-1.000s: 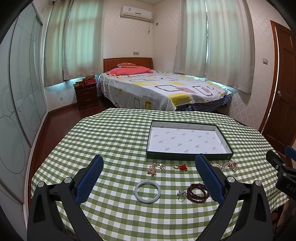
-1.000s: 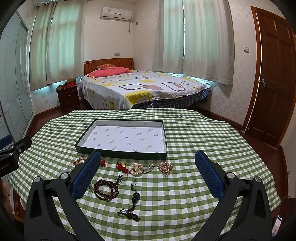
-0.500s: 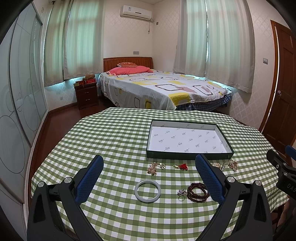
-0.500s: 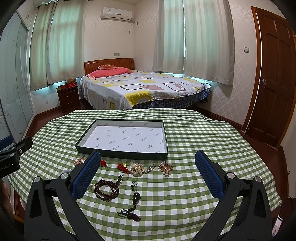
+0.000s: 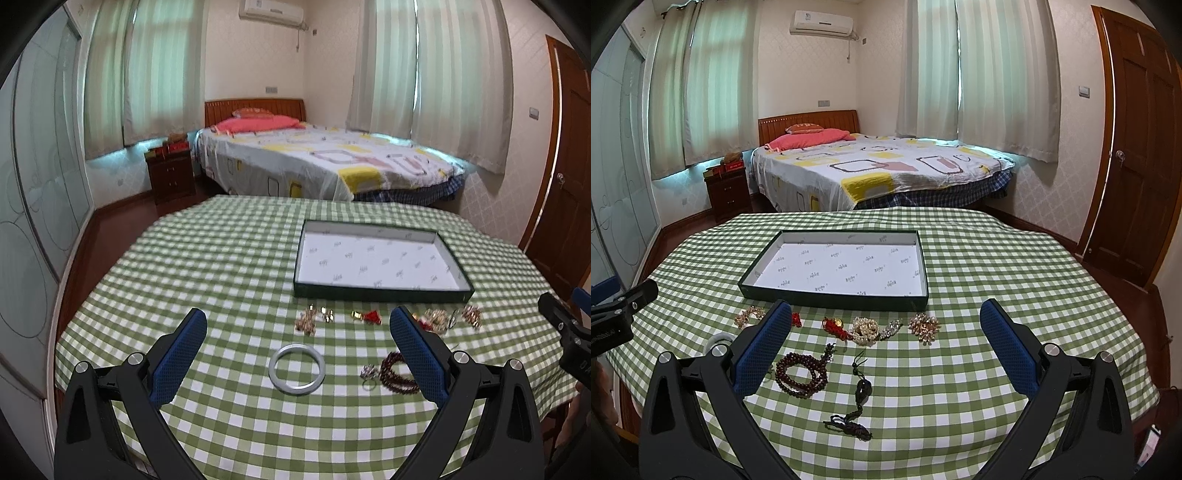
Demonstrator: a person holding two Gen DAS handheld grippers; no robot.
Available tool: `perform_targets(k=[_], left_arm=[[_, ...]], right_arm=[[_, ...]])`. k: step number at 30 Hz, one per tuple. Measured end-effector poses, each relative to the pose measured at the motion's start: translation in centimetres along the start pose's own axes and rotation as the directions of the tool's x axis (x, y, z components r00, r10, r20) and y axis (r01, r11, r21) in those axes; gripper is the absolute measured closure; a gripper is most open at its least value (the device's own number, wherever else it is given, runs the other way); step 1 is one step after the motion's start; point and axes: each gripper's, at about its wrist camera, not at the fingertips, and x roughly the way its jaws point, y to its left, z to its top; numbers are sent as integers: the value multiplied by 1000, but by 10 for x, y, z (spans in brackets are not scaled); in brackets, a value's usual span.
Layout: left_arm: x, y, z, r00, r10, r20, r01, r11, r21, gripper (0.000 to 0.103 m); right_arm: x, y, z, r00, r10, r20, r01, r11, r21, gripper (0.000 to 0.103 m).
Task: Organize jewelry
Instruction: 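Close the left tool on the white jade bangle while the right tool grasps the black pendant cord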
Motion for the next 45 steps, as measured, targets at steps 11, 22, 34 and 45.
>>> perform_targets(k=[11, 22, 34, 45], left_arm=[[69, 13, -43, 993, 39, -115, -36, 999, 24, 7], [118, 19, -59, 977, -36, -209, 32, 999, -23, 7], [143, 6, -69, 963, 10, -271, -1, 999, 34, 7], [148, 9, -67, 967, 10, -254, 0, 999, 40, 8]], right_arm=[[64, 1, -45, 993, 32, -111, -33, 999, -7, 4], [99, 3, -64, 976, 61, -207, -61, 998, 7, 4], [111, 3, -72, 966, 70, -247, -70, 997, 9, 6], [117, 8, -80, 952, 90, -294, -92, 996, 8, 29]])
